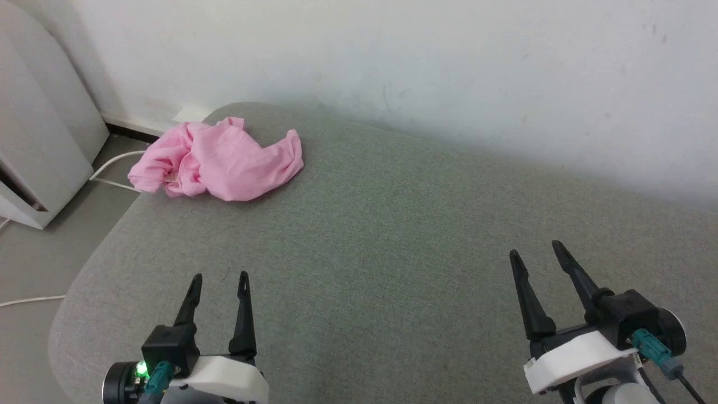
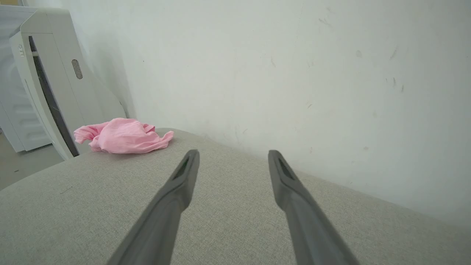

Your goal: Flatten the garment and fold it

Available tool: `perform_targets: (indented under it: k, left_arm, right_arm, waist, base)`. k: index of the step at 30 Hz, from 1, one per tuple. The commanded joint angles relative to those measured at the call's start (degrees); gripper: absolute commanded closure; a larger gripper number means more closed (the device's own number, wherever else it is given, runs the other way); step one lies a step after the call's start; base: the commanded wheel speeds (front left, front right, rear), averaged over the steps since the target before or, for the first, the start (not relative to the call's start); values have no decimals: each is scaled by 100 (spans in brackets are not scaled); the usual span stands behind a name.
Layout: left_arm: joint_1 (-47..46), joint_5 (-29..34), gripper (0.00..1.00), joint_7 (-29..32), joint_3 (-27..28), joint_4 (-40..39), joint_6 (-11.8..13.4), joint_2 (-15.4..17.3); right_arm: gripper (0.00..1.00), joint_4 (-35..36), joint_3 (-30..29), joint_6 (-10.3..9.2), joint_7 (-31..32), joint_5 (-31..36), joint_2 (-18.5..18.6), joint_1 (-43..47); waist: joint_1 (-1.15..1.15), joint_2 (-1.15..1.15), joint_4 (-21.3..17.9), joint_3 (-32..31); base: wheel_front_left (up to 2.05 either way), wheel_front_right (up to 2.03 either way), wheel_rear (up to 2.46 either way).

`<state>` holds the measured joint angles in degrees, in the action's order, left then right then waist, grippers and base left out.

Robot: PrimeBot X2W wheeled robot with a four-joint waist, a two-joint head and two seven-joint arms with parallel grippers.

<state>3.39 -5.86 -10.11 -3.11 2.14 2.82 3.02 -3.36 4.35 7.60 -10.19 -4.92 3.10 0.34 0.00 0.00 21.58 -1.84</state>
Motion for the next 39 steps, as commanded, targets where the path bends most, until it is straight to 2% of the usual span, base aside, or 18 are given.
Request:
perform_targets:
  k: [1,19,39]
  left_arm:
    - [53,-36,0,-67,-16,13,27,-10]
    - [108,-128,0,-283,-106,8,63,-12]
    - [120,-282,0,-489,-208,-9,132,-14]
  right_arm:
    - [0,-37,38,-8,-60,-23,-15,73]
    - [0,-130,144,-9,-275,-39,-19,93]
    - [0,-216,187,-11,-481,-86,-23,100]
  waist:
    - [0,0,80,0]
    - [0,0,550,50]
    - [0,0,880,139]
  base:
    - [0,0,0]
    - [0,0,0]
    - [0,0,0]
